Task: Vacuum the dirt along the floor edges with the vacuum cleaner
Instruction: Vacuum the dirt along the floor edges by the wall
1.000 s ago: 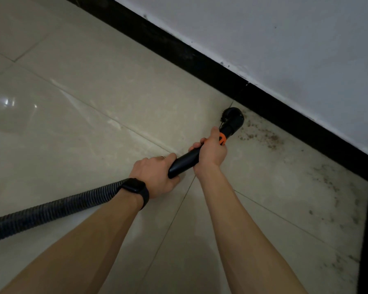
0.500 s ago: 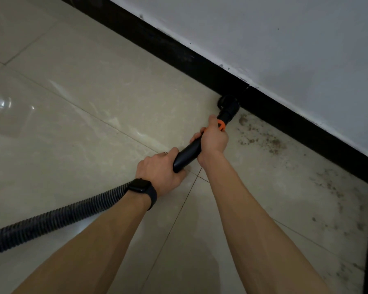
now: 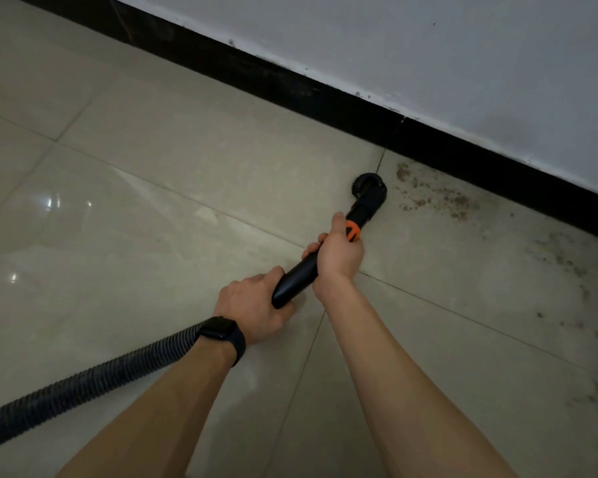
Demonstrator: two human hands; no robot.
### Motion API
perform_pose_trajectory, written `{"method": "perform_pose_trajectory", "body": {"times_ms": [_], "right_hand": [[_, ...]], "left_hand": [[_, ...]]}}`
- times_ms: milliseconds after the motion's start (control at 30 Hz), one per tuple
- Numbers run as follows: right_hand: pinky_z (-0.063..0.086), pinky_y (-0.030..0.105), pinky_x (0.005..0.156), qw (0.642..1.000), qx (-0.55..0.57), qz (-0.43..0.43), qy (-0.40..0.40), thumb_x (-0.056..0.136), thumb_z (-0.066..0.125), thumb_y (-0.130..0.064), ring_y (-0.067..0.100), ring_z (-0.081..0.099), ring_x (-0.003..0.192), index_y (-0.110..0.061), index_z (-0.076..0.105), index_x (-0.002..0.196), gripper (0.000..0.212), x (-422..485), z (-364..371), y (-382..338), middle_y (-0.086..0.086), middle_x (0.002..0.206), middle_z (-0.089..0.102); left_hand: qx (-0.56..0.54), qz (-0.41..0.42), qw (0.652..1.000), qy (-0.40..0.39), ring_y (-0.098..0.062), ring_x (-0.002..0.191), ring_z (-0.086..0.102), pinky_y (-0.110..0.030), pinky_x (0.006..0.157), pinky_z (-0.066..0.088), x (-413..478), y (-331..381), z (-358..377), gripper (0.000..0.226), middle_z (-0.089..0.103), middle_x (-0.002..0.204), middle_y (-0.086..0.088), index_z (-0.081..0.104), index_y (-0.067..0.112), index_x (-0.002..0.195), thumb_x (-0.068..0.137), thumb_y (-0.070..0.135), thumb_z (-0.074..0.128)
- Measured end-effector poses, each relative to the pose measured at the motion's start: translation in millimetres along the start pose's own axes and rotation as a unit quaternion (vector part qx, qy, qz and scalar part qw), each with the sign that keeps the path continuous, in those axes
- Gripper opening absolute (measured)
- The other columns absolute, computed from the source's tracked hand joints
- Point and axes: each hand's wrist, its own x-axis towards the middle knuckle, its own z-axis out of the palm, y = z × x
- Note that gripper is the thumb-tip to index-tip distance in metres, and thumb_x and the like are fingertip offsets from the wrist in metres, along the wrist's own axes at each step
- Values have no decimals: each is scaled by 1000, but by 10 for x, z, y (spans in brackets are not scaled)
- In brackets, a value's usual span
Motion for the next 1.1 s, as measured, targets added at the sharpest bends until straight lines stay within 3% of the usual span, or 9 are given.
{"method": "perform_pose_trajectory", "body": {"times_ms": [233, 400, 567, 833, 1100], "right_hand": [[47, 27, 43, 995, 71, -1, 73, 101, 65, -39, 15, 48, 38, -14, 52, 99, 28, -427, -374, 425, -4, 52, 51], [48, 27, 43, 993, 92, 2, 77, 102, 64, -37, 14, 48, 38, -16, 53, 99, 24, -507, -467, 340, -4, 51, 50], [46, 27, 42, 994, 84, 2, 72, 100, 66, -35, 15, 46, 38, -16, 52, 97, 24, -406, -507, 224, -3, 52, 49], [48, 28, 44, 997, 70, 11, 42, 100, 65, -38, 15, 47, 39, -13, 52, 102, 27, -558, -324, 430, -5, 50, 51], [51, 29, 47, 999, 12, 36, -8, 101, 63, -42, 15, 52, 40, -14, 51, 110, 32, -958, -53, 859, -7, 52, 54]], "left_hand": [[54, 62, 994, -75, -24, 73, 62, -30, 62, 45, -442, -151, -29, 30, 59, 84, 8, 35, 36, 96, 78, 55, 50], [85, 80, 990, -74, -24, 72, 61, -30, 60, 41, -403, -71, -53, 32, 62, 88, 6, 39, 33, 102, 81, 54, 52], [64, 69, 993, -76, -22, 67, 55, -29, 60, 39, -388, 72, 12, 30, 57, 83, 7, 32, 36, 97, 82, 53, 51], [55, 44, 996, -61, -23, 70, 59, -31, 63, 48, -551, -191, -54, 32, 61, 85, 6, 28, 38, 93, 80, 54, 52], [54, -29, 997, -38, -23, 69, 60, -32, 64, 48, -1085, -606, -162, 38, 55, 77, 10, 43, 33, 99, 72, 60, 44]]}}
